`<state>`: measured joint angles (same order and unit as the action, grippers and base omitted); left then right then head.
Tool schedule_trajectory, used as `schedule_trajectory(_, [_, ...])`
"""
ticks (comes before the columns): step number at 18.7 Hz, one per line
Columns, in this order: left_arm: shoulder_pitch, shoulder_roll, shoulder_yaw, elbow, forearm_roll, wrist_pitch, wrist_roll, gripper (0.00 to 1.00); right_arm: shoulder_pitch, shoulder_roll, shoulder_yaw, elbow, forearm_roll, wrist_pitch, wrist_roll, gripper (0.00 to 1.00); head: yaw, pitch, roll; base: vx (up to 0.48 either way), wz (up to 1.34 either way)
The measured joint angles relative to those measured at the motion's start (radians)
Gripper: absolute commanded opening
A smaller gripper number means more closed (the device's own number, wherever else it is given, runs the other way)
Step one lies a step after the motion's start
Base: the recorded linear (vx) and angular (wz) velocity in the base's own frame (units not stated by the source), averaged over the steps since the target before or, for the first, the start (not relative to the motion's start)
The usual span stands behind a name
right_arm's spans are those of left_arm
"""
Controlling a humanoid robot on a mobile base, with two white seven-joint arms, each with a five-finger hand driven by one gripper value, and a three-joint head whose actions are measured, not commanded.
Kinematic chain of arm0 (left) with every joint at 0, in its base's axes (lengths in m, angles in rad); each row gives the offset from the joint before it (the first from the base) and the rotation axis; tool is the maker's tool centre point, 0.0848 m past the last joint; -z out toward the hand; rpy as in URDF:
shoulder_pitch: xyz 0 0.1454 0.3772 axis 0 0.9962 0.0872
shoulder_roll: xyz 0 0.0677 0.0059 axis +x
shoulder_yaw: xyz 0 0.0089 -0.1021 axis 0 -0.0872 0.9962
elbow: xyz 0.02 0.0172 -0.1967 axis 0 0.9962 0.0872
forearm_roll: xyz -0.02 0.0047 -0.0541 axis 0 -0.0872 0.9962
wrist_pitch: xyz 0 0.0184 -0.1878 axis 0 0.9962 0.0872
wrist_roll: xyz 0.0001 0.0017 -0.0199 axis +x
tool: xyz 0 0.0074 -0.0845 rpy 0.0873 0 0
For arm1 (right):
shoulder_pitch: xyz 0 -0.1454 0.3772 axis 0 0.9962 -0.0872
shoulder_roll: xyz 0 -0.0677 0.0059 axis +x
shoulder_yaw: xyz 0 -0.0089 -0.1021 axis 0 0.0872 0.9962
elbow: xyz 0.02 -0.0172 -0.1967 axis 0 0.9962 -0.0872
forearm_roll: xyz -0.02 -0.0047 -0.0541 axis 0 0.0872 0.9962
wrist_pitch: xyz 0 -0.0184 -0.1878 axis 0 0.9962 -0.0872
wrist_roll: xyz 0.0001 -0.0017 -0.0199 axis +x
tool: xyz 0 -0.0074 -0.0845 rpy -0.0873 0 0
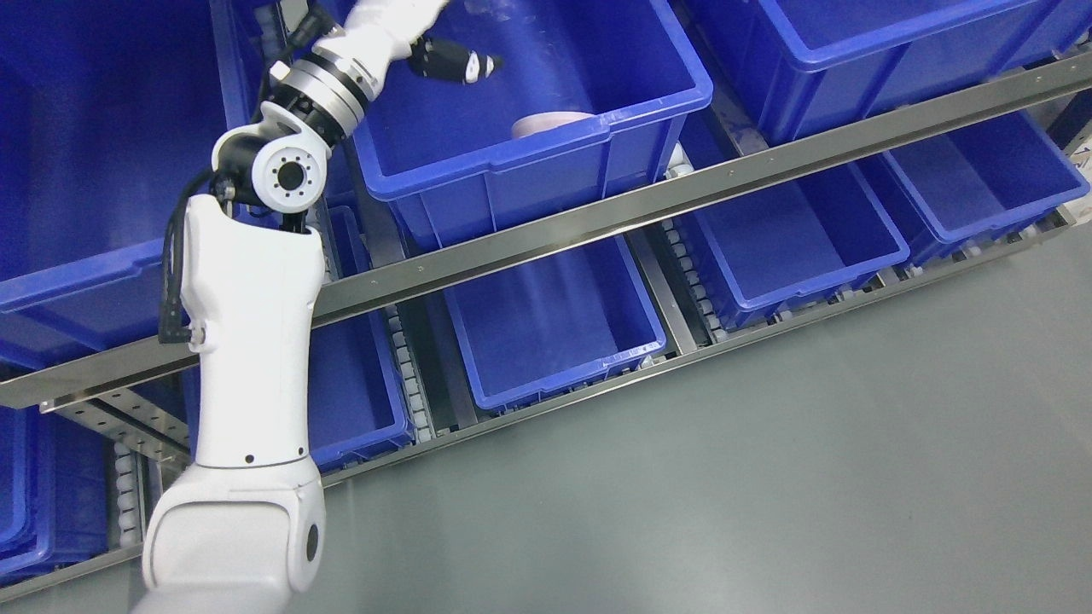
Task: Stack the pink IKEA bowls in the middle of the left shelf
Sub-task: 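Open the left hand and withdraw it from the blue bin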
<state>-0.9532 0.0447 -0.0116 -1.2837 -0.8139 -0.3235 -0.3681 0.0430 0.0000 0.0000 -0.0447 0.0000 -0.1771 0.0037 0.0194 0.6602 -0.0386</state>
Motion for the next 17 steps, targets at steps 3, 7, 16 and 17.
schedule_trajectory(3, [-0.008,-0.011,0.033,0.007,0.100,0.013,0.219,0.92,0.000,0.000,0.000,0.000,0.000,0.000,0.000,1.00,0.0000,0.000,0.000,0.000,0.00])
schedule_trajectory(7, [-0.002,-0.022,0.063,-0.002,0.396,0.209,0.328,1.00,0.000,0.000,0.000,0.000,0.000,0.000,-0.003,1.00,0.0000,0.000,0.000,0.000,0.00])
schedule_trajectory(16, [0.106,-0.035,0.079,-0.100,0.669,0.405,0.366,1.00,0.000,0.000,0.000,0.000,0.000,0.000,0.000,1.00,0.0000,0.000,0.000,0.000,0.00])
schedule_trajectory(17, [0.114,-0.036,0.079,-0.109,0.678,0.412,0.367,1.00,0.000,0.000,0.000,0.000,0.000,0.000,0.000,1.00,0.0000,0.000,0.000,0.000,0.00])
